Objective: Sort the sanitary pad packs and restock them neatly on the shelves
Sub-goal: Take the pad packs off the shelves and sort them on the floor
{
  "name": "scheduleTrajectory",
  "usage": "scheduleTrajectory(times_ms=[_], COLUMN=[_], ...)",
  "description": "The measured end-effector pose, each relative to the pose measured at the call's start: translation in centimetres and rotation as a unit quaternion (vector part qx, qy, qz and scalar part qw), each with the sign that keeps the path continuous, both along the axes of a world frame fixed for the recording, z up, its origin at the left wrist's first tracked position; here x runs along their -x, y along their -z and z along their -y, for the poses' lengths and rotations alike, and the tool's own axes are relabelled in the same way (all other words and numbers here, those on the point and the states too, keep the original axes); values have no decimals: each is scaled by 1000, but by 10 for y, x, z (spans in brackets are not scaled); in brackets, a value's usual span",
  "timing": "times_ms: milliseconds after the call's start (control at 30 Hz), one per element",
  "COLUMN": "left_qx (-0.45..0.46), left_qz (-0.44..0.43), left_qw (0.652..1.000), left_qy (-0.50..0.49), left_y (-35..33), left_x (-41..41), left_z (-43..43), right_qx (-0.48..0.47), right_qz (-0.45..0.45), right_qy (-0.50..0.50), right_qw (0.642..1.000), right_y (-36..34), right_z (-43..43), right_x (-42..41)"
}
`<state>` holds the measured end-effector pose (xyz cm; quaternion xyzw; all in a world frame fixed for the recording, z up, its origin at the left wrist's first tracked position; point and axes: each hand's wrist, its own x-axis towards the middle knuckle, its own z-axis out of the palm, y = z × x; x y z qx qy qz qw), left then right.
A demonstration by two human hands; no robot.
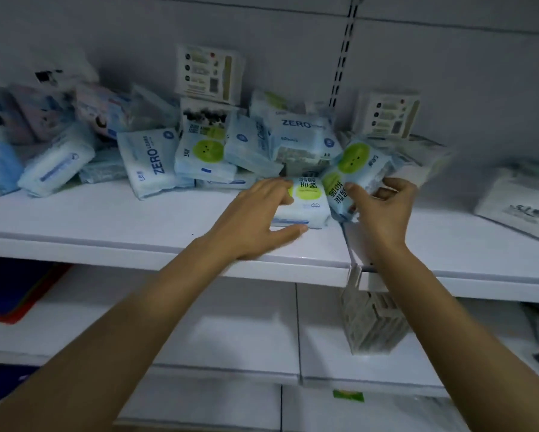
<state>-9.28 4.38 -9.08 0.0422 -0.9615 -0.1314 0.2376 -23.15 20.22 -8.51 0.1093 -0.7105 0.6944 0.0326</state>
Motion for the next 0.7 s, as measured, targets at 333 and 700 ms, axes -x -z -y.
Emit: scheduleTrajectory(times_ms=[333, 700], left_qx=[9, -375], left_qz=[-19, -230], left_qw=[994, 872], left_qy=[-110, -214], left_y=[-2, -14], left_x=[-7, -8], left_z=[-21, -32], right_qx=[93, 149], right_qz=[12, -195], right_qy=[-66, -88], right_qw=[993, 966], right_y=[2, -3], right_z=[0, -6], right_x=[-2, -23])
